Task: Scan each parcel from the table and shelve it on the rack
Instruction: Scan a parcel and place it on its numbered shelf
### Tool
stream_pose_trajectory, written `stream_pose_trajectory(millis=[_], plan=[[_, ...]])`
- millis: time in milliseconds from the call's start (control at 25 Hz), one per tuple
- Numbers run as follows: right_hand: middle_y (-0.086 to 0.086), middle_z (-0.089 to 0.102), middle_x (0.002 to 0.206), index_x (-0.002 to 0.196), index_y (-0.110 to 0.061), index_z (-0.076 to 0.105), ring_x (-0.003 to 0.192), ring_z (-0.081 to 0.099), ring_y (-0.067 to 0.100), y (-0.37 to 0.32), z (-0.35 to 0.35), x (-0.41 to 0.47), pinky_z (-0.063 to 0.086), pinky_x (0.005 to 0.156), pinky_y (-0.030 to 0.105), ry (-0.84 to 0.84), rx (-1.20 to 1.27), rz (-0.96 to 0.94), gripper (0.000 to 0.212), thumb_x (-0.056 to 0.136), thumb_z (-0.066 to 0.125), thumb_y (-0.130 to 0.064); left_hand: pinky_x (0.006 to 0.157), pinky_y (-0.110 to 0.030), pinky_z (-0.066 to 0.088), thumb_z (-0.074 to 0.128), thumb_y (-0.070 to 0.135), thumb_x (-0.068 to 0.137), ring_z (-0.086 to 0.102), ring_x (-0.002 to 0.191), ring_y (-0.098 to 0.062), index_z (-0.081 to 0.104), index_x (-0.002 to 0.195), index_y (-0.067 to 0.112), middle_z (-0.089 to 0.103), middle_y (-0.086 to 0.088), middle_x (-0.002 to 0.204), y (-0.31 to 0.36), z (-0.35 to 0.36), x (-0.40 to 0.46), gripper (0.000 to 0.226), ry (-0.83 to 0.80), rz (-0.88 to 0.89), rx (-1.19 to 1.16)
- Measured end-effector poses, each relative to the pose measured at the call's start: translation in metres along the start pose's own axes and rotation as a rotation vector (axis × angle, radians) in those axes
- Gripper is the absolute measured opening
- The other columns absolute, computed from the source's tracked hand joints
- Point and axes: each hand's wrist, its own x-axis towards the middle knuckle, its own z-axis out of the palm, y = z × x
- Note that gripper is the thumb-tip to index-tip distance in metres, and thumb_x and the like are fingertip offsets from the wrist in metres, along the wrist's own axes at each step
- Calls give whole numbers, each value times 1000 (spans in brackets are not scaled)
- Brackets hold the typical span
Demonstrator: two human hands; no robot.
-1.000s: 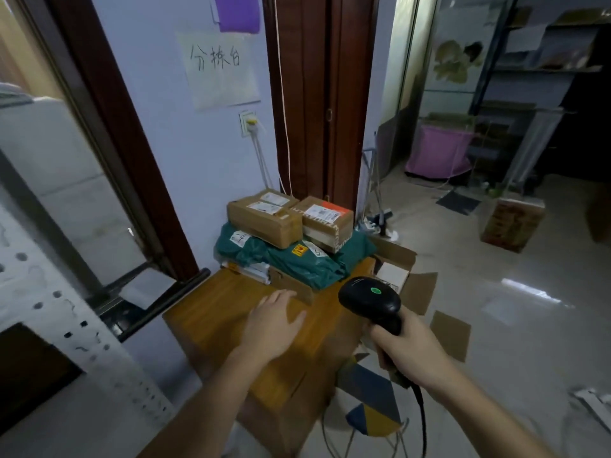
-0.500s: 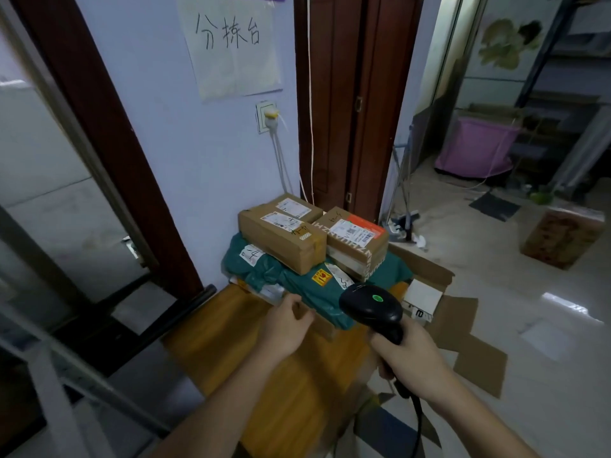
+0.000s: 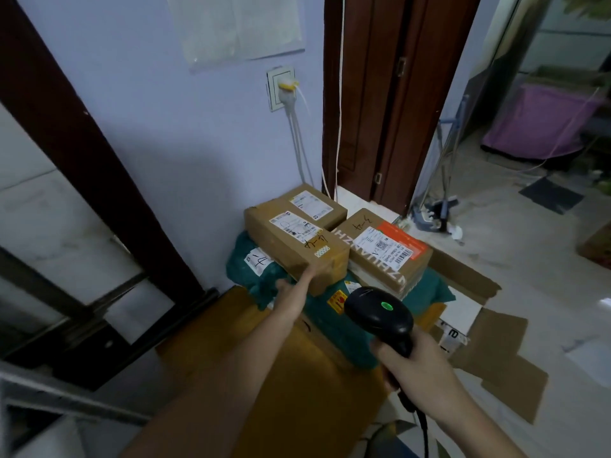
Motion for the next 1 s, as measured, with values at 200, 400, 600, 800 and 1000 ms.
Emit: stream_pose_trajectory(millis=[200, 400, 600, 800, 1000], plan=[[6, 55, 58, 110, -16, 59, 43, 57, 12, 12, -8, 35, 48, 46, 19, -6, -15, 80, 17, 94, 65, -12, 110, -49, 40, 74, 85, 64, 47, 137, -34, 25, 160, 23, 46, -12, 153, 23, 18, 53, 125, -2, -188, -327], [6, 53, 58, 112, -16, 59, 43, 55, 14, 19, -8, 56, 47, 46, 21, 6, 15, 127, 21, 93, 66, -11, 101, -37, 50, 83, 75, 64, 65, 113, -25, 41, 150, 21, 66, -10, 130, 14, 18, 82, 110, -32, -164, -428], [6, 54, 51, 103, -12, 60, 40, 55, 14, 6, 5, 65, 46, 45, 19, 54, -24, 36, 10, 95, 64, -13, 107, -48, 54, 86, 52, 75, 70, 114, -29, 45, 146, 27, 69, -10, 128, -2, -5, 51, 86, -50, -18, -579], [5, 58, 51, 95, -10, 60, 40, 58, 11, -16, 27, 66, 47, 46, 19, 41, -113, -87, 8, 94, 64, -17, 95, -40, 61, 89, 28, 77, 70, 115, -18, 41, 155, 37, 66, -1, 137, -28, -32, 7, 92, 12, 173, -531], [4, 56, 51, 95, -11, 59, 38, 56, 8, -28, 47, 52, 45, 44, 18, -9, -154, -170, 6, 96, 62, -15, 73, -19, 61, 85, 13, 85, 69, 95, 9, 36, 151, 45, 64, 24, 119, -48, -43, -25, 89, 70, 291, -398]])
